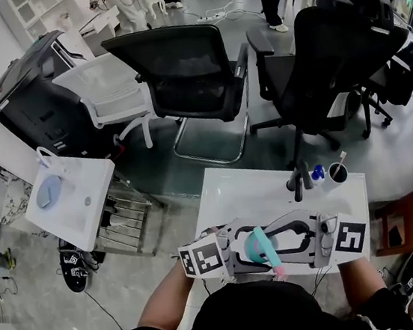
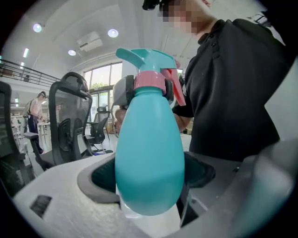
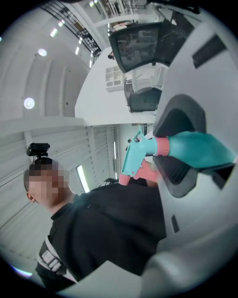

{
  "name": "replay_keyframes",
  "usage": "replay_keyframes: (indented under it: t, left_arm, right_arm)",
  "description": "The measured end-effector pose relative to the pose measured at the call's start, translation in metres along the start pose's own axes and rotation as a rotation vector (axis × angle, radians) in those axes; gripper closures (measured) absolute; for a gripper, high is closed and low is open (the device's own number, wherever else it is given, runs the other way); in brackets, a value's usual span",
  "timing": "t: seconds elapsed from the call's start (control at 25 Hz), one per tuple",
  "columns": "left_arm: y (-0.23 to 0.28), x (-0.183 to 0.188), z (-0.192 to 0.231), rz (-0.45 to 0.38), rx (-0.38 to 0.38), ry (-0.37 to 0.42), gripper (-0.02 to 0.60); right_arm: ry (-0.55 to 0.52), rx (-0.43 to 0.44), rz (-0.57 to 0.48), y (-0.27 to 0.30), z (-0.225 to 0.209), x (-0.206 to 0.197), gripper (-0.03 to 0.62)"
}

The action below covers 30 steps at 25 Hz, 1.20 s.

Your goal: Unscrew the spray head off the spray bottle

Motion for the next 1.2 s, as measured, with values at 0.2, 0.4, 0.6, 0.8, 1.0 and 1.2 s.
replay_keyframes:
  t: [0.2, 0.4, 0.6, 0.8, 1.0, 1.2]
  left_arm:
    - [-0.013, -0.010, 0.035, 0.066, 0.290, -0.039, 0.173]
    - [-0.023, -0.018, 0.057, 0.095, 0.523, -0.064, 0.173]
    - [-0.026, -0.030, 0.065, 0.088, 0.659, -0.101, 0.173]
    - [-0.026, -0.032, 0.066, 0.082, 0.715, -0.109, 0.173]
    - [-0.020, -0.040, 0.064, 0.119, 0.716, -0.097, 0.173]
    - [-0.020, -0.045, 0.064, 0.133, 0.728, -0.107, 0.173]
  right_arm:
    - [-0.071, -0.194, -0.027, 0.002, -0.020, -0.005, 0.444]
    - [-0.111, -0.413, -0.006, -0.002, -0.037, -0.015, 0.407]
    - [-0.137, -0.605, -0.069, -0.010, -0.051, -0.019, 0.415]
    - [-0.111, -0.652, -0.066, -0.001, -0.055, -0.022, 0.416]
    - [-0.153, -0.667, -0.034, 0.007, -0.052, -0.021, 0.434]
    - [-0.195, -0.701, -0.021, 0.006, -0.052, -0.024, 0.450]
Point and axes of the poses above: the fingertips, and each gripper's own axes: y forward along the fingers, z to its left, x out of its top, the point moved 5 cm from there along -y, backward along the fingers, and after that the axes turned 11 degrees about -z, right-handed, at the moved point
